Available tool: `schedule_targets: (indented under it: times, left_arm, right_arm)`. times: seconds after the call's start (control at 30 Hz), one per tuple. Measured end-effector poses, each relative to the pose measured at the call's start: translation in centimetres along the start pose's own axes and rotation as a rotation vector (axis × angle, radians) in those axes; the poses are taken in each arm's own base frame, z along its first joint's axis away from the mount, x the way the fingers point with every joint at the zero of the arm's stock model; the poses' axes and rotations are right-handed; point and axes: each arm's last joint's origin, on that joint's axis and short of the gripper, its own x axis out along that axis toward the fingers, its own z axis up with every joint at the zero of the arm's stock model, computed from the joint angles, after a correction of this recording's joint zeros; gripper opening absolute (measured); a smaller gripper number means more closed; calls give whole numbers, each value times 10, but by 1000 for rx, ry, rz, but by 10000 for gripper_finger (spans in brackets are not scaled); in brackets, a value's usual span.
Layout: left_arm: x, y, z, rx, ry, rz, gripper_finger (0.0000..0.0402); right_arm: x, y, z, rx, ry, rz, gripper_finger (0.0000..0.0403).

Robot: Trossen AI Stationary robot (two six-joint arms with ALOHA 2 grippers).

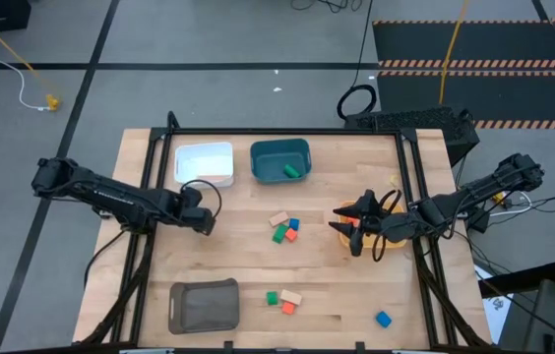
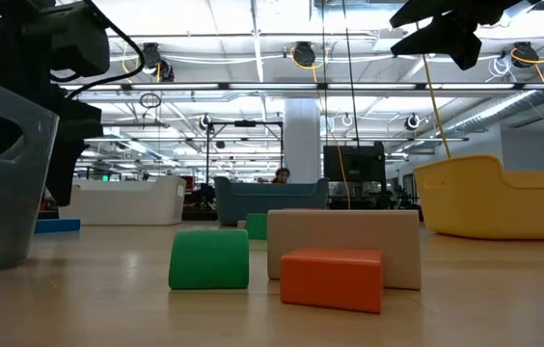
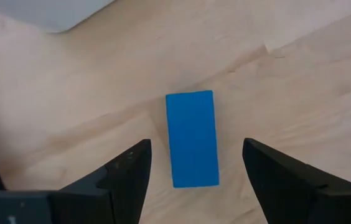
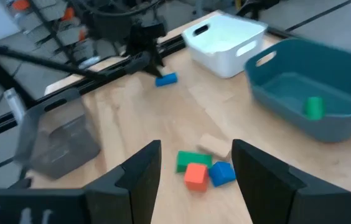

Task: Sort & place blocks by color
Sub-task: Put the left blue block into the black bin

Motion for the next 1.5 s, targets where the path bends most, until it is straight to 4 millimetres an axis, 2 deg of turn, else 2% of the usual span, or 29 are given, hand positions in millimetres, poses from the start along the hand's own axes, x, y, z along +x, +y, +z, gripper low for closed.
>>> schedule_targets:
  times: [0.43, 0.6, 0.8, 1.0, 1.13, 1.3, 1.5]
  left_arm:
    - [20, -8, -8, 55, 8, 132, 255]
    - [21, -8, -8, 68, 15, 131, 255]
    - [36, -1, -13, 8, 70, 72, 255]
    - [34, 1, -14, -30, 70, 74, 254]
    - [33, 0, -13, 4, 62, 33, 219]
    - [32, -1, -13, 21, 62, 13, 131]
    - [31, -1, -13, 36, 63, 0, 130]
  right_arm:
    - [0, 1, 0, -3, 17, 23, 187]
    - [0, 1, -1, -4, 18, 22, 187]
    - [0, 1, -1, -5, 18, 22, 187]
    - [0, 0, -1, 0, 21, 20, 187]
    - [0, 0, -1, 0, 22, 19, 187]
    - [0, 0, -1, 0, 21, 19, 187]
    - [0, 0, -1, -16, 22, 19, 187]
